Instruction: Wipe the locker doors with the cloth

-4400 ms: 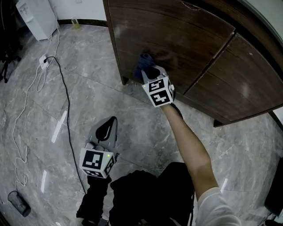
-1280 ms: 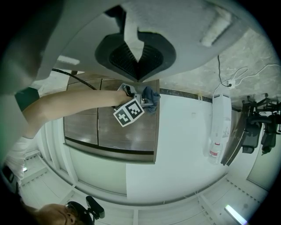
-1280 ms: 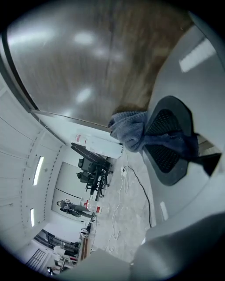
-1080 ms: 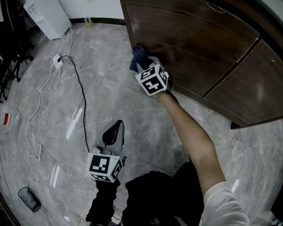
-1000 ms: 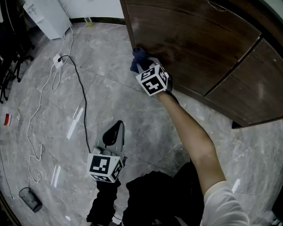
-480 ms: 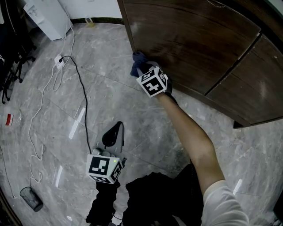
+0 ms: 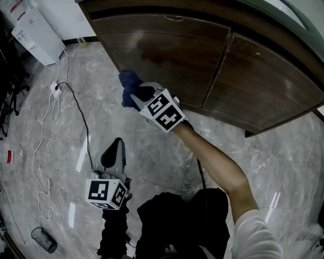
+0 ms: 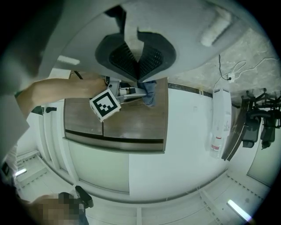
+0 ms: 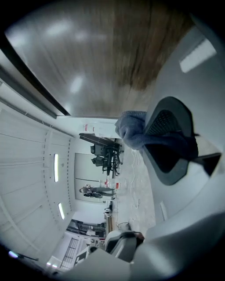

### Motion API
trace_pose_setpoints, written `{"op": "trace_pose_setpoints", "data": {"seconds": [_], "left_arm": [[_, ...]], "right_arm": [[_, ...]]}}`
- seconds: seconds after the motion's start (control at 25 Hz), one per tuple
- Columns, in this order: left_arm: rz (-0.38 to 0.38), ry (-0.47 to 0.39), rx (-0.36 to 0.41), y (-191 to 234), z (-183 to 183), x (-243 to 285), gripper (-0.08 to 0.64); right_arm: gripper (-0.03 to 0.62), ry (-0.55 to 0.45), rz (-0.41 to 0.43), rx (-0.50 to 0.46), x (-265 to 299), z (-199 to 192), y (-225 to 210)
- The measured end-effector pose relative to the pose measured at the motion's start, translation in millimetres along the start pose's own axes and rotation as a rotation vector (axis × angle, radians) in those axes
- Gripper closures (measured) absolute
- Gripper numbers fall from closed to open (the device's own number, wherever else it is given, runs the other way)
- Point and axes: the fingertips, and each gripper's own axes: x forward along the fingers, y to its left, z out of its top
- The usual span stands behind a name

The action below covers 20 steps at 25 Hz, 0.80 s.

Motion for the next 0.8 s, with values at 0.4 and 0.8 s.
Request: {"op": "trace_pose_setpoints", "data": {"seconds": [0.4, 0.8], "left_arm": [[-0.099, 0.096, -0.012, -102.1, 200.8, -46.7, 0.561], [-0.197, 0.073, -0.004, -209.6, 396.2, -113.2, 0.561]], "right_arm": [[0.526, -0.001, -0.08, 0.275, -237.5, 107.8, 16.0], [0.526, -0.11, -0.401, 0.438, -480.7, 272.7, 19.6]]}}
